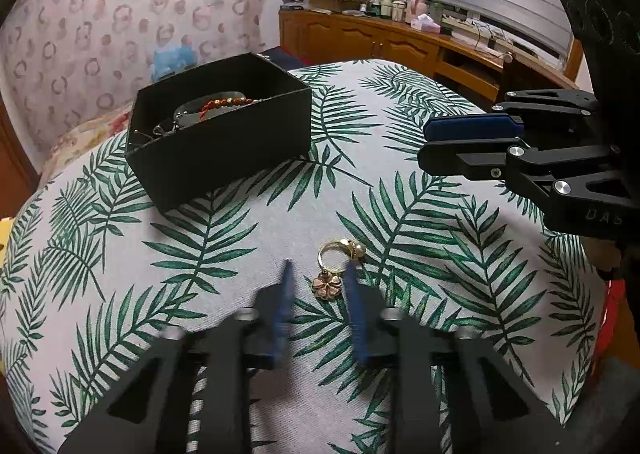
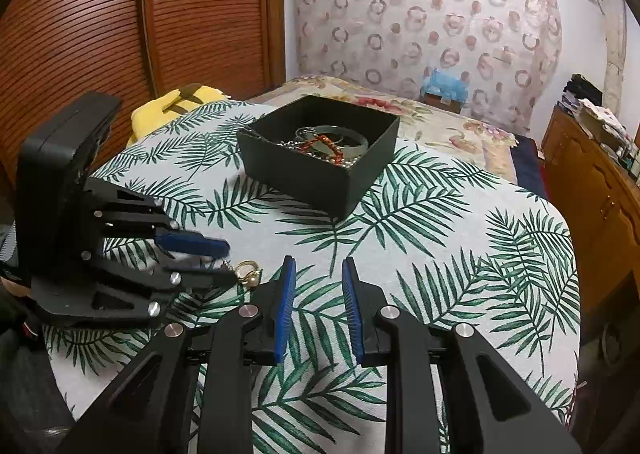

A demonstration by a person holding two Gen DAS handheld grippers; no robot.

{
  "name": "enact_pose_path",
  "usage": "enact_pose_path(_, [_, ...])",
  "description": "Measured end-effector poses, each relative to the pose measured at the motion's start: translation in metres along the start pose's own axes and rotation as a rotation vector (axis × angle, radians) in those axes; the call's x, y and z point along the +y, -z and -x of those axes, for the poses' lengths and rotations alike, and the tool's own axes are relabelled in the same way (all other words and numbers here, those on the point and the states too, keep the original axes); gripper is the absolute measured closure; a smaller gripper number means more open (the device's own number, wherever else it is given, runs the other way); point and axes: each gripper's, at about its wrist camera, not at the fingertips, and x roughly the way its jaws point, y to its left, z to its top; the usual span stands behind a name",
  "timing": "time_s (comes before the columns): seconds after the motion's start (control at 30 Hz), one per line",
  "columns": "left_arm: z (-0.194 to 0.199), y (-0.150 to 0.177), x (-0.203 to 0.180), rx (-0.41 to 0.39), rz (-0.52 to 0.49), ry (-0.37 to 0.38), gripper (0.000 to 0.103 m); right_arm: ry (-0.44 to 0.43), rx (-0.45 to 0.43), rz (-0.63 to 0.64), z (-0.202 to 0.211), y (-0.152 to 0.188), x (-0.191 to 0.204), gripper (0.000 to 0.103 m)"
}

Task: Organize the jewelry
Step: 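Close the right gripper on the gold ring while the left gripper closes on the flower charm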

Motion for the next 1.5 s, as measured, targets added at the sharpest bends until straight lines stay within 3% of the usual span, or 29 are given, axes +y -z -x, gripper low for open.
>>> enact_pose_path(0.47, [0.033,0.001,0.022,-0.073,0.069,-0.019,0.089,-0.076,0.069,0.058,-0.03,0.0,0.03,0.077])
enact_pose_path(0.87, [0.034,0.007,0.031,-0.076,0.095,-0.024,0.089,-0.114,0.146,0.087,-0.055,0.003,0.038,0.077])
enact_pose_path(1.07, [0.032,0.009,0.029,-0.071,0.094,-0.021,0.089,-0.114,0.143,0.101,-0.059,0.001,0.039,0.094])
enact_pose_path(1.5, [0.039,-0.004,0.038,-0.101,0.096,-0.052,0.089,-0.098,0.067,0.118,-0.035,-0.017,0.033,0.094])
